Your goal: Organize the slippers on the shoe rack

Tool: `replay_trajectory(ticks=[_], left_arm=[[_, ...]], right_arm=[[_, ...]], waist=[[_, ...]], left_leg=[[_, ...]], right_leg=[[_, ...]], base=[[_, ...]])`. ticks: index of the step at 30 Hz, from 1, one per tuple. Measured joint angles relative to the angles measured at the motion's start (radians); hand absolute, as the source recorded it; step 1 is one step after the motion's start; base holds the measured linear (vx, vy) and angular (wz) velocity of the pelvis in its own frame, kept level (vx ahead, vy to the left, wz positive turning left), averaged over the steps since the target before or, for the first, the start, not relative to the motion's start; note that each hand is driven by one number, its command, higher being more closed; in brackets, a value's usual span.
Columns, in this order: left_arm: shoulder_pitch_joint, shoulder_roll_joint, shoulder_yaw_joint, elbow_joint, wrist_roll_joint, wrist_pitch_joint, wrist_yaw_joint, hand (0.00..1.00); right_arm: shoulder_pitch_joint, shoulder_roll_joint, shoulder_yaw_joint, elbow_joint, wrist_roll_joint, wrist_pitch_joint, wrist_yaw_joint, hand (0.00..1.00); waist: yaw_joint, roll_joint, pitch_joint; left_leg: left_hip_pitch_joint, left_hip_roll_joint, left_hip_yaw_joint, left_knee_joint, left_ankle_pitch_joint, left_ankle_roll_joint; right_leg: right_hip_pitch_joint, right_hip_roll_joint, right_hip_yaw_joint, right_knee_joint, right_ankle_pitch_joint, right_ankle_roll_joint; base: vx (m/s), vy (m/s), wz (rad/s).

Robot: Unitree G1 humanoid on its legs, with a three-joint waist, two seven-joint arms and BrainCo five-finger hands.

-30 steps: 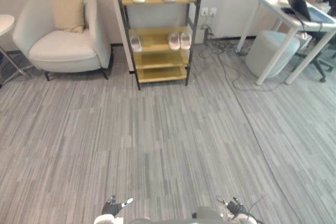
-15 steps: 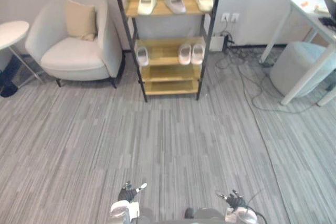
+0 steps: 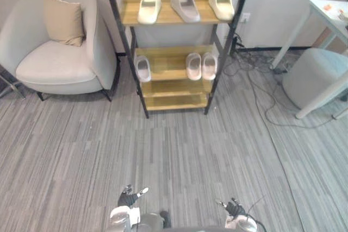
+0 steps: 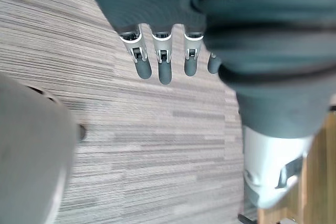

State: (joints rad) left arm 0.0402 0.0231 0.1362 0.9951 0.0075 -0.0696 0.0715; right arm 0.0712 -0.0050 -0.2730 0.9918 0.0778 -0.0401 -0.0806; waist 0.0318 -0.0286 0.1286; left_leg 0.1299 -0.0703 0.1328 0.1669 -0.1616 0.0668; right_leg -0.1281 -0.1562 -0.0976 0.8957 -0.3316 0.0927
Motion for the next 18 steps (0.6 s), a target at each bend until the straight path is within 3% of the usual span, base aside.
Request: replay_trajectory(ticks=[2, 4, 6, 7, 11, 12, 13, 14, 16, 18], left_arm=[[-0.003, -0.009, 0.000, 0.007, 0.000, 0.000, -0.010, 0.00], [-0.010, -0.012, 0.001, 0.018, 0.000, 0.001, -0.013, 0.00], [-0.006, -0.010, 0.003, 0.017, 0.000, -0.001, -0.013, 0.00], [-0.004, -0.009, 0.010, 0.021, 0.000, -0.002, -0.013, 0.00], [-0.008, -0.060, 0.048, 0.024, 0.009, -0.002, -0.014, 0.00], [-0.009, -0.071, 0.064, 0.015, 0.010, -0.003, -0.015, 0.00], [-0.012, -0.075, 0.082, 0.009, 0.010, -0.002, -0.014, 0.00], [-0.011, -0.072, 0.090, -0.003, 0.009, -0.003, -0.012, 0.00], [-0.011, -0.074, 0.103, -0.026, 0.006, -0.005, -0.010, 0.00], [-0.004, -0.076, 0.104, -0.051, -0.005, -0.008, -0.008, 0.00]], right_arm=[[0.000, 0.001, -0.009, -0.001, 0.000, -0.001, 0.000, 0.00], [-0.012, 0.004, -0.039, 0.000, 0.001, -0.005, 0.000, 0.00], [-0.013, 0.006, -0.040, -0.001, 0.002, -0.009, 0.001, 0.00], [-0.010, 0.010, -0.040, 0.003, 0.004, -0.010, 0.003, 0.00], [-0.017, -0.014, -0.037, -0.003, 0.000, -0.010, 0.003, 0.00], [-0.017, -0.018, -0.035, -0.006, 0.002, -0.010, 0.002, 0.00], [-0.013, -0.025, -0.018, -0.017, 0.002, -0.008, 0.001, 0.00], [-0.009, -0.030, 0.007, -0.022, 0.003, -0.009, -0.002, 0.00], [-0.009, -0.034, 0.029, -0.020, 0.004, -0.008, -0.005, 0.00], [-0.006, -0.031, 0.041, -0.016, 0.005, -0.006, -0.006, 0.00]], waist=[[-0.009, -0.003, 0.001], [-0.022, 0.006, 0.005], [-0.024, 0.003, 0.005], [-0.029, -0.009, 0.005], [-0.028, 0.058, 0.003], [-0.029, 0.067, 0.010], [-0.032, 0.073, 0.015], [-0.029, 0.063, 0.031], [-0.025, 0.067, 0.042], [-0.012, 0.057, 0.039]], left_leg=[[0.054, 0.012, -0.019, -0.033, -0.003, -0.006], [0.093, 0.040, -0.047, -0.053, -0.023, -0.035], [0.123, 0.061, -0.064, -0.059, -0.049, -0.068], [0.168, 0.063, -0.088, -0.054, -0.076, -0.100], [0.142, 0.120, -0.114, 0.080, -0.083, -0.103], [0.092, 0.128, -0.111, 0.209, -0.074, -0.117], [0.018, 0.144, -0.110, 0.404, -0.037, -0.164], [-0.060, 0.167, -0.107, 0.594, 0.023, -0.174], [-0.171, 0.211, -0.059, 0.792, -0.048, -0.147], [-0.247, 0.222, 0.000, 0.743, -0.122, -0.117]], right_leg=[[-0.071, 0.009, -0.054, -0.104, -0.016, -0.029], [-0.134, 0.048, -0.057, -0.277, 0.015, -0.046], [-0.162, 0.086, -0.050, -0.462, 0.135, -0.072], [-0.156, 0.100, -0.028, -0.531, 0.302, -0.116], [-0.116, 0.139, -0.076, -0.497, 0.221, -0.144], [-0.083, 0.153, -0.079, -0.511, 0.202, -0.151], [-0.042, 0.159, -0.081, -0.528, 0.184, -0.155], [0.005, 0.163, -0.076, -0.548, 0.164, -0.168], [0.094, 0.175, -0.071, -0.569, 0.129, -0.180], [0.165, 0.169, -0.043, -0.603, 0.109, -0.171]], base=[[0.44, -0.029, 0.54], [0.44, -0.098, 0.50], [0.43, -0.167, 0.51], [0.47, -0.216, 0.44], [0.48, -0.220, 0.15], [0.40, -0.172, 0.09], [0.44, -0.162, 0.00], [0.33, -0.105, -0.06], [0.33, -0.087, -0.12], [0.30, -0.065, -0.36]])
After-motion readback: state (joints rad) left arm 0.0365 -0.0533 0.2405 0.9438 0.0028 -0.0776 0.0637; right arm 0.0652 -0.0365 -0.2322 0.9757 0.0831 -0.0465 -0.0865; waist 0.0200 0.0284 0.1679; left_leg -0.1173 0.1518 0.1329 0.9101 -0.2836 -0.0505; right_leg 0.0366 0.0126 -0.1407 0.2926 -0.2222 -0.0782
